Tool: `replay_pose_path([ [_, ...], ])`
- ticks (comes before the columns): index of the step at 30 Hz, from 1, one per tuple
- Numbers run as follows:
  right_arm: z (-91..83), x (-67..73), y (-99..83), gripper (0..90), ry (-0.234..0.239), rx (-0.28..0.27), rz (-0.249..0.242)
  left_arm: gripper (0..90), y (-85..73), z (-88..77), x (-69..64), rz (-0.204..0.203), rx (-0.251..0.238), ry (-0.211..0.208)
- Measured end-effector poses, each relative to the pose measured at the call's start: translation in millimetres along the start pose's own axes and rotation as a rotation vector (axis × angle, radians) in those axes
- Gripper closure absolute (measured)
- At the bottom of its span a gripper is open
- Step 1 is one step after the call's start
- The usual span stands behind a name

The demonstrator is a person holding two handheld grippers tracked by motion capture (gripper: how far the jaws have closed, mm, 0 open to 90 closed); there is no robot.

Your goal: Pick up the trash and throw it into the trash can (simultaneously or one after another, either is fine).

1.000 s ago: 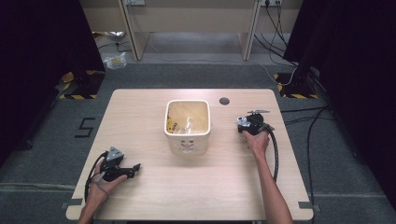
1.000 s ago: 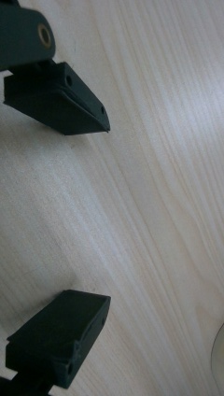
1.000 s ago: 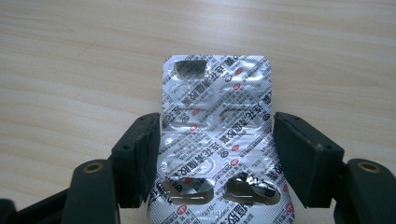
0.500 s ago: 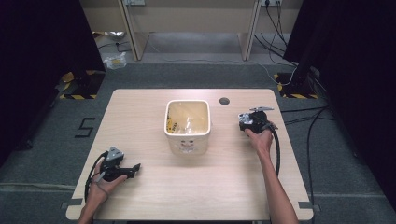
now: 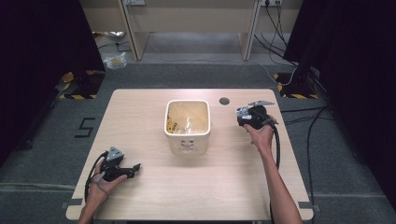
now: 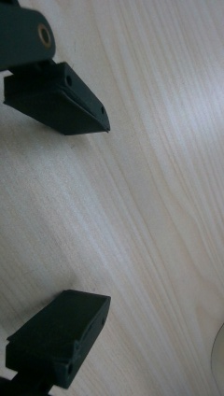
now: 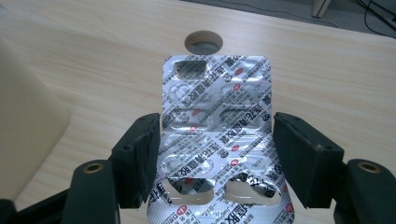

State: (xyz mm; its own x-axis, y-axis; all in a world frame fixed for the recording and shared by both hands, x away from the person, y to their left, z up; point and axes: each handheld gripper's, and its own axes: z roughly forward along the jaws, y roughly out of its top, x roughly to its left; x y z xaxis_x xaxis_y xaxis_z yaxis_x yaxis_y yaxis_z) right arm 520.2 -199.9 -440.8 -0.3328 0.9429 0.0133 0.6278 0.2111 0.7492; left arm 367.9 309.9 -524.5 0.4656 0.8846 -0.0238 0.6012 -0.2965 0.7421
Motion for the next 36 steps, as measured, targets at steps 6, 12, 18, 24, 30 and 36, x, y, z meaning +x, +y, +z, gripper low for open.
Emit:
replay_pose_path([
  [6,-6.3,6.0,8.5,34.1,0.012,-0.014,-0.025,13.4,0.0,0.0,0.1,0.002,0.0,0.0],
  [12,-13.2,10.4,17.2,34.1,0.023,-0.029,-0.031,13.4,0.0,0.0,0.1,0.002,0.0,0.0],
  [18,-22.3,14.0,25.9,34.1,0.032,-0.049,-0.047,13.4,0.1,0.0,0.1,0.002,0.0,0.0],
  [24,-29.5,17.1,33.3,34.1,0.038,-0.061,-0.066,13.4,0.1,-0.1,0.1,0.002,0.001,0.0],
  [30,-34.8,20.6,40.5,34.1,0.05,-0.07,-0.078,13.4,0.1,-0.2,0.1,0.002,0.001,0.0],
  [36,-44.7,25.6,50.8,34.1,0.061,-0.092,-0.093,13.4,0.1,-0.2,0.1,0.002,0.001,0.0],
])
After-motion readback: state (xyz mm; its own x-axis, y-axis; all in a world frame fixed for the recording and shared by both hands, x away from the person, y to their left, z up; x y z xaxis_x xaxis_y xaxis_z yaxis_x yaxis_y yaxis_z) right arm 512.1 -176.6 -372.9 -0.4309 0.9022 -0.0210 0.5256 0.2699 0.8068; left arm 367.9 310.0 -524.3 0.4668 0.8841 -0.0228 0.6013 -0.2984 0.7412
